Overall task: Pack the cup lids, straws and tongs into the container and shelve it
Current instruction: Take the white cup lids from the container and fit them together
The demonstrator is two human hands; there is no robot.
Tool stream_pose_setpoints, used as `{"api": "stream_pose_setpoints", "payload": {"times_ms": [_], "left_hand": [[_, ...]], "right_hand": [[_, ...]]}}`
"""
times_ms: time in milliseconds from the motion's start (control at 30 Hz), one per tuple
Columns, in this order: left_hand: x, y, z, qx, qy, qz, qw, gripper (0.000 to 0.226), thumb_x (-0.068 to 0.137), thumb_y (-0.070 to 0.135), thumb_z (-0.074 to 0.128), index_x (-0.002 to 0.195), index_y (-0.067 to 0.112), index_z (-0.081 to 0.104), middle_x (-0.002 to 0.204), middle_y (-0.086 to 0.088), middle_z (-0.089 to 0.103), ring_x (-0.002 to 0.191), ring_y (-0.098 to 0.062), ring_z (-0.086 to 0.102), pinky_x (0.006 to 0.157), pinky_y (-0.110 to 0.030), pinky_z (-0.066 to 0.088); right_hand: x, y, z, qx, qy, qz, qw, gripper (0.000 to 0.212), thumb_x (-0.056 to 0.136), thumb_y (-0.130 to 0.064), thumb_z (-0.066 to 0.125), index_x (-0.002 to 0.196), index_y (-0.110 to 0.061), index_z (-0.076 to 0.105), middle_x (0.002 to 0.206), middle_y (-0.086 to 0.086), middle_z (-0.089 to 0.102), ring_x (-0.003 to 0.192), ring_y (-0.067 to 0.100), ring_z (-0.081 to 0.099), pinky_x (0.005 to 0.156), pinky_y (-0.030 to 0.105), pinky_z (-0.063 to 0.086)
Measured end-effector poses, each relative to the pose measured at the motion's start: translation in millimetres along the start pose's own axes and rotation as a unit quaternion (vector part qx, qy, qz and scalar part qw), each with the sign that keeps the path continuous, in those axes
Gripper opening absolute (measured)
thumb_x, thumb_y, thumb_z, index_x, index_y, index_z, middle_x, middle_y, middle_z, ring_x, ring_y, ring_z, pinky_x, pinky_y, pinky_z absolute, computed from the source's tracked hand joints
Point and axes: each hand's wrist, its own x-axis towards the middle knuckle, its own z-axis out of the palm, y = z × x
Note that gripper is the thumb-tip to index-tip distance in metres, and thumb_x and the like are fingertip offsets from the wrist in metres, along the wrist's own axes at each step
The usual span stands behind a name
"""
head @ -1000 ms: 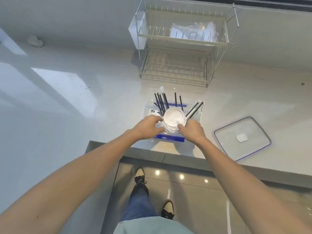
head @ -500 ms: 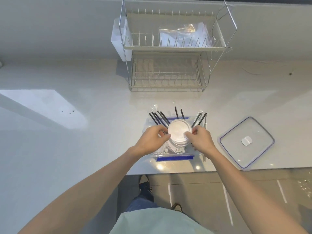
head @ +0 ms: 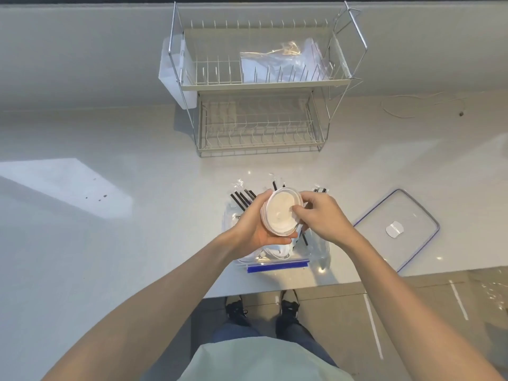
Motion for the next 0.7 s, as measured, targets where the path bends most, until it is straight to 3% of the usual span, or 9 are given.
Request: {"api": "stream_pose_setpoints", "payload": {"times_ms": [67, 200, 267, 333, 433, 500, 567, 700], "left_hand": [[3.0, -4.7, 7.7, -0.041, 0.016, 0.019, 0.999, 0.058, 0.099, 0.052, 0.045, 0.136, 0.011, 0.061, 0.131, -0.026, 0.064, 0.109, -0.042, 0.063, 0.091, -0.05, 0.056], [8.0, -14.7, 21.2, -0.118, 0.053, 0.034, 0.991, 0.057, 0.096, 0.044, 0.045, 0.136, 0.006, 0.06, 0.139, -0.027, 0.059, 0.121, -0.044, 0.06, 0.11, -0.059, 0.04], [9.0, -18.3, 24.9, -0.145, 0.059, 0.038, 0.987, 0.059, 0.094, 0.045, 0.047, 0.138, 0.007, 0.059, 0.14, -0.028, 0.057, 0.126, -0.048, 0.057, 0.109, -0.059, 0.041], [9.5, -21.5, 26.1, -0.168, 0.062, 0.048, 0.983, 0.059, 0.092, 0.044, 0.051, 0.138, 0.007, 0.058, 0.139, -0.029, 0.058, 0.117, -0.05, 0.06, 0.104, -0.058, 0.046], [9.6, -25.2, 25.9, -0.177, 0.073, 0.052, 0.98, 0.055, 0.092, 0.044, 0.052, 0.134, 0.009, 0.062, 0.136, -0.029, 0.06, 0.115, -0.057, 0.06, 0.101, -0.057, 0.047], [10.5, -26.9, 26.2, -0.181, 0.075, 0.047, 0.98, 0.054, 0.094, 0.045, 0.05, 0.134, 0.01, 0.061, 0.136, -0.031, 0.06, 0.12, -0.062, 0.055, 0.107, -0.059, 0.043], [11.3, -28.3, 27.0, -0.187, 0.062, 0.05, 0.979, 0.056, 0.094, 0.045, 0.049, 0.137, 0.011, 0.059, 0.137, -0.029, 0.059, 0.125, -0.06, 0.052, 0.113, -0.063, 0.037], [11.7, -31.4, 30.7, -0.176, 0.029, 0.071, 0.981, 0.058, 0.095, 0.044, 0.042, 0.133, 0.006, 0.063, 0.136, -0.023, 0.062, 0.123, -0.043, 0.058, 0.108, -0.064, 0.039]], "right_hand": [[-0.7, 2.6, -1.3, 0.0, 0.034, -0.005, 0.999, 0.016, 0.09, -0.013, 0.068, 0.105, -0.016, 0.073, 0.099, 0.002, 0.068, 0.059, 0.012, 0.068, 0.068, 0.043, 0.062], [-4.9, 12.2, -9.3, 0.051, 0.09, 0.003, 0.995, 0.003, 0.087, -0.013, 0.07, 0.088, -0.016, 0.07, 0.078, 0.002, 0.069, 0.065, 0.019, 0.068, 0.07, 0.049, 0.061], [-6.0, 14.8, -15.7, 0.071, 0.108, 0.001, 0.992, 0.006, 0.089, -0.015, 0.069, 0.088, -0.019, 0.073, 0.079, -0.004, 0.071, 0.074, 0.022, 0.068, 0.072, 0.05, 0.061], [-4.9, 16.3, -23.8, 0.102, 0.129, 0.009, 0.986, 0.009, 0.093, -0.014, 0.066, 0.093, -0.017, 0.075, 0.086, -0.001, 0.073, 0.077, 0.024, 0.067, 0.066, 0.047, 0.063], [1.0, 25.1, -37.1, 0.14, 0.174, 0.025, 0.974, 0.014, 0.096, -0.018, 0.062, 0.097, -0.019, 0.076, 0.098, 0.007, 0.072, 0.085, 0.029, 0.068, 0.053, 0.033, 0.059], [4.0, 28.7, -43.9, 0.152, 0.165, 0.028, 0.974, 0.014, 0.096, -0.021, 0.063, 0.098, -0.022, 0.077, 0.1, 0.007, 0.073, 0.083, 0.025, 0.067, 0.052, 0.026, 0.053], [3.4, 25.1, -42.4, 0.144, 0.12, 0.012, 0.982, 0.014, 0.096, -0.019, 0.066, 0.099, -0.021, 0.079, 0.093, 0.001, 0.075, 0.077, 0.016, 0.065, 0.056, 0.028, 0.051], [-4.7, 16.4, -20.4, -0.011, 0.054, -0.089, 0.995, 0.017, 0.096, -0.016, 0.066, 0.107, -0.018, 0.079, 0.096, -0.003, 0.071, 0.089, 0.015, 0.065, 0.082, 0.037, 0.053]]}}
